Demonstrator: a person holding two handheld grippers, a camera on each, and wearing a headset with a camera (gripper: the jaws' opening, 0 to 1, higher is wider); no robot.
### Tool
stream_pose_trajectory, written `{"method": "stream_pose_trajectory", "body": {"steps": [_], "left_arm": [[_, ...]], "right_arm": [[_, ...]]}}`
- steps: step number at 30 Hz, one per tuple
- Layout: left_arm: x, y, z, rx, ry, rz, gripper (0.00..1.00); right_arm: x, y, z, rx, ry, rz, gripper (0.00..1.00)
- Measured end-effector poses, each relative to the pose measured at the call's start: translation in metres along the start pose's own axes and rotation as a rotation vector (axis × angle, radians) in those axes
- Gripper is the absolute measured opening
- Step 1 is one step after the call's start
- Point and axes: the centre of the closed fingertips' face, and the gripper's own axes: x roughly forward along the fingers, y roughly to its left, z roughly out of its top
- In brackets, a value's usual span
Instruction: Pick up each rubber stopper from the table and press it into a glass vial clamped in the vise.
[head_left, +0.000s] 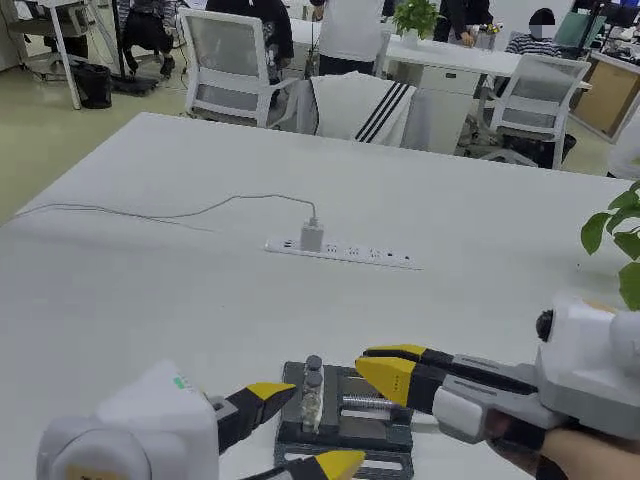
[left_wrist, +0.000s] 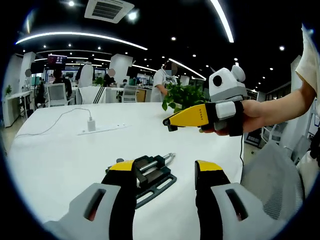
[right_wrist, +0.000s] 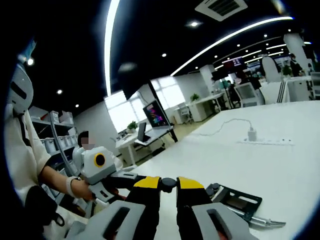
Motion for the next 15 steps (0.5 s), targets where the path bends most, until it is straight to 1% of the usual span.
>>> {"method": "stream_pose_trajectory", "body": {"steps": [1, 7, 9, 15], "left_arm": [[0.001, 0.000, 0.002, 0.000, -0.002, -0.002, 0.42], [0.012, -0.003, 0.015, -0.007, -0.018, -0.017, 0.31], [0.015, -0.005, 0.017, -0.004, -0.021, -0.023, 0.27], [0.018, -0.010, 0.022, -0.001, -0.028, -0.050, 0.19]], "right_arm": [[0.000, 0.000, 0.000, 0.017, -0.007, 0.004, 0.07], [-0.001, 0.002, -0.001, 0.021, -0.015, 0.005, 0.07], [-0.001, 0.004, -0.002, 0.019, -0.011, 0.010, 0.07], [-0.002, 0.007, -0.006, 0.005, -0.001, 0.019, 0.07]]}}
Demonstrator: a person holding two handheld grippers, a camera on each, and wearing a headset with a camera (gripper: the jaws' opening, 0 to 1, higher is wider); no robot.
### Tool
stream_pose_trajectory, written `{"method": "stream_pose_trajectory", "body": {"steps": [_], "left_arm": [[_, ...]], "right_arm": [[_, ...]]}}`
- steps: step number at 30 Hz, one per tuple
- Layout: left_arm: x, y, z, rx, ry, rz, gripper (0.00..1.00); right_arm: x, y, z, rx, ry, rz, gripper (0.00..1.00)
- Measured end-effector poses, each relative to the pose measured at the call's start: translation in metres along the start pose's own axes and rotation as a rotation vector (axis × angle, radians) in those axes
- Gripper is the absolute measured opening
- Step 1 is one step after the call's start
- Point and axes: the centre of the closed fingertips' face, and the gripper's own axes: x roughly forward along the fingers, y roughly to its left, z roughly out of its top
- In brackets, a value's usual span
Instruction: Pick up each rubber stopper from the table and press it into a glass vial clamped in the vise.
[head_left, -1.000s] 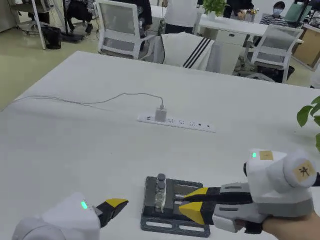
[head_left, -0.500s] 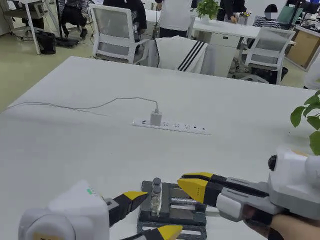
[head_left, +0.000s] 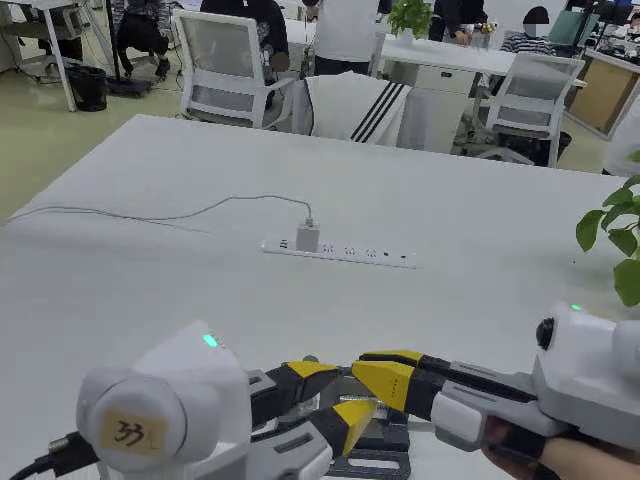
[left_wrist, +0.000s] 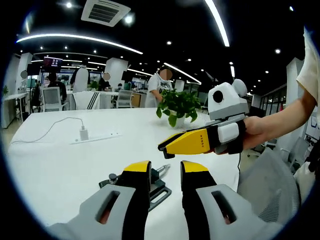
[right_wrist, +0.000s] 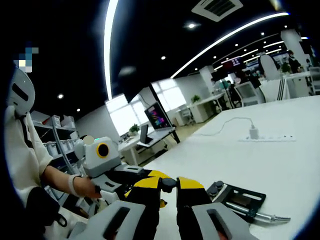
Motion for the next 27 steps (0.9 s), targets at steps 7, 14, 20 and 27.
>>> {"method": "stream_pose_trajectory", "body": {"steps": [7, 14, 20, 27], "left_arm": [[0.0004, -0.0026, 0.0035, 0.001, -0.011, -0.022, 0.14], [-0.0009, -0.0048, 0.0029, 0.009, -0.015, -0.040, 0.07], [-0.0022, -0.0067, 0.0015, -0.002, -0.014, -0.051, 0.05], [-0.0035, -0.0069, -0.0007, -0.019, -0.011, -0.048, 0.04]], "right_arm": [[0.0001, 0.0022, -0.0026, 0.000, 0.005, 0.009, 0.06], [0.0013, 0.0058, -0.0040, 0.002, 0.012, 0.028, 0.06], [0.0009, 0.0070, -0.0061, -0.004, 0.018, 0.037, 0.06], [0.0007, 0.0075, -0.0084, 0.018, 0.021, 0.044, 0.07]]}}
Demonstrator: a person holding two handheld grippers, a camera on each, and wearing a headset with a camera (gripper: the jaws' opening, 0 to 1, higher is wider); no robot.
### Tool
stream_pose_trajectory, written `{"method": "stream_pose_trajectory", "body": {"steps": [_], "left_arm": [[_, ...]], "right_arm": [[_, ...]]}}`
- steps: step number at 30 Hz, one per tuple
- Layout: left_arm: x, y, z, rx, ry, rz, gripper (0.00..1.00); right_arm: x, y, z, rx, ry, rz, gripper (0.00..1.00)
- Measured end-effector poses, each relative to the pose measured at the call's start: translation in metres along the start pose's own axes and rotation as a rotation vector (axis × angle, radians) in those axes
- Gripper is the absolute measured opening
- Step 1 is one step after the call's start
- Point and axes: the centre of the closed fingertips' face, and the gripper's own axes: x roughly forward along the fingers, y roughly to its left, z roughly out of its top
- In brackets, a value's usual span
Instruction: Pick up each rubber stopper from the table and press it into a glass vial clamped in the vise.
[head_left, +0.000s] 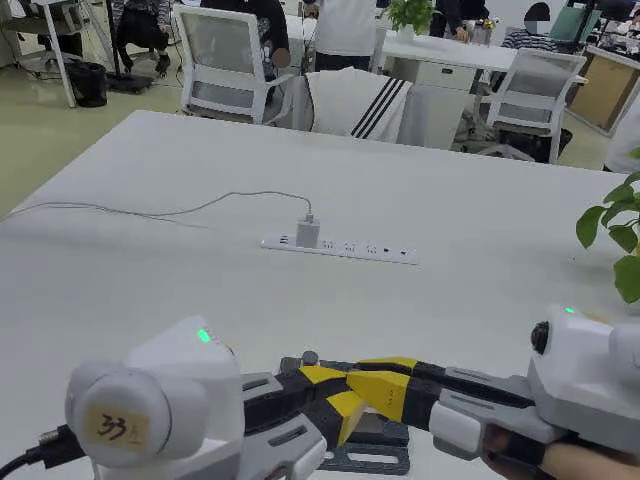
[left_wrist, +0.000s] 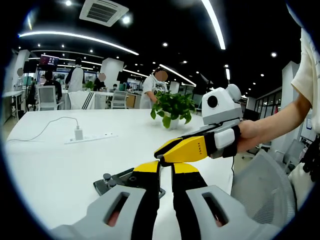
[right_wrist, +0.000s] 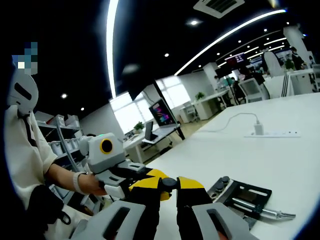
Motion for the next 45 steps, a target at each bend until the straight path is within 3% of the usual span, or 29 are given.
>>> {"method": "stream_pose_trajectory", "body": {"steps": [18, 27, 40, 45], "left_arm": [[-0.006, -0.001, -0.008, -0.011, 0.023, -0.001, 0.03], [-0.005, -0.001, -0.008, 0.000, 0.025, -0.004, 0.03], [-0.007, -0.008, -0.022, 0.090, 0.105, -0.053, 0.03], [-0.008, -0.012, -0.030, 0.153, 0.156, -0.082, 0.03]], "right_arm": [[0.002, 0.002, -0.010, 0.006, 0.044, 0.018, 0.08], [0.000, -0.004, -0.012, 0.006, 0.056, -0.008, 0.23], [-0.018, -0.009, -0.014, -0.031, 0.119, -0.002, 0.22], [-0.023, -0.004, -0.024, -0.072, 0.180, 0.030, 0.21]]}}
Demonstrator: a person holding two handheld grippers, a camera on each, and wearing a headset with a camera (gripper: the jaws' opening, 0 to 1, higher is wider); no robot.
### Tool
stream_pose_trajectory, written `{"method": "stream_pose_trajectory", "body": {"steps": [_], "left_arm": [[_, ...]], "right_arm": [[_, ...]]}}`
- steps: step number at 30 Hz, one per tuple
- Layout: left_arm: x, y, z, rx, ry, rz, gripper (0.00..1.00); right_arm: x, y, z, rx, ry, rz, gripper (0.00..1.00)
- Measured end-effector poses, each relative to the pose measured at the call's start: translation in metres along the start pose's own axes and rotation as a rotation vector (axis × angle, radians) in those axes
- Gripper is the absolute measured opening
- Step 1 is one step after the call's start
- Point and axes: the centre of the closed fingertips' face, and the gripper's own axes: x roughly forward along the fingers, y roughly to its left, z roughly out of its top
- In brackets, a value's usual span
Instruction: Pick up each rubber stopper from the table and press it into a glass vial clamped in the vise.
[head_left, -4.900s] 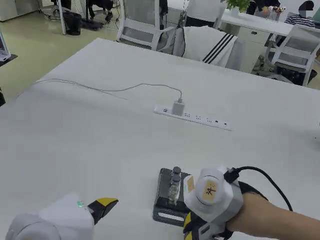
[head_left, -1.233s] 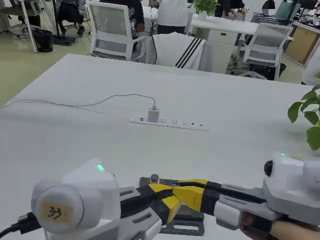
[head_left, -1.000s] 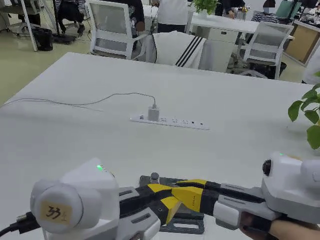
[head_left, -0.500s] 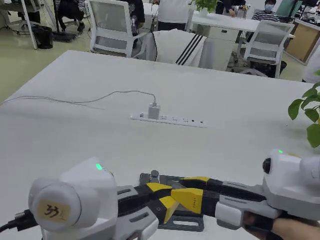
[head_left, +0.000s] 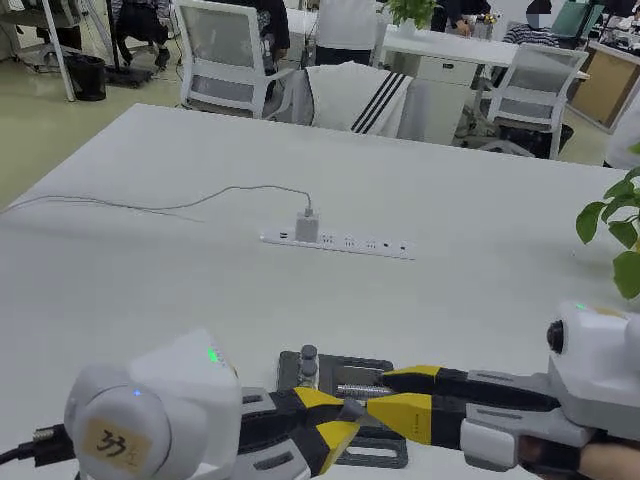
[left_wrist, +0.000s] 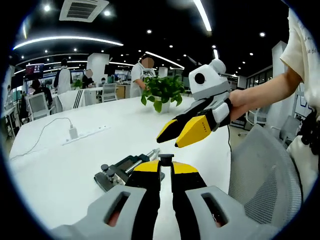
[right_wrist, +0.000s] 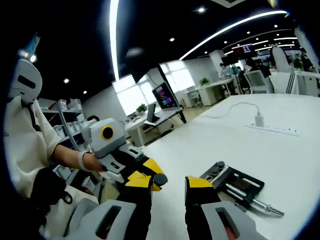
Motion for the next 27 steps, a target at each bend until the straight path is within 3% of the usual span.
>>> {"method": "stream_pose_trajectory", "body": {"steps": [13, 27], "left_arm": [[-0.002, -0.020, -0.027, 0.158, 0.138, -0.101, 0.04], [-0.004, -0.028, -0.039, 0.245, 0.209, -0.168, 0.04]], "right_arm": [[0.005, 0.018, -0.032, -0.111, 0.166, 0.072, 0.18], [0.012, 0.028, -0.050, -0.225, 0.282, 0.122, 0.13]]}}
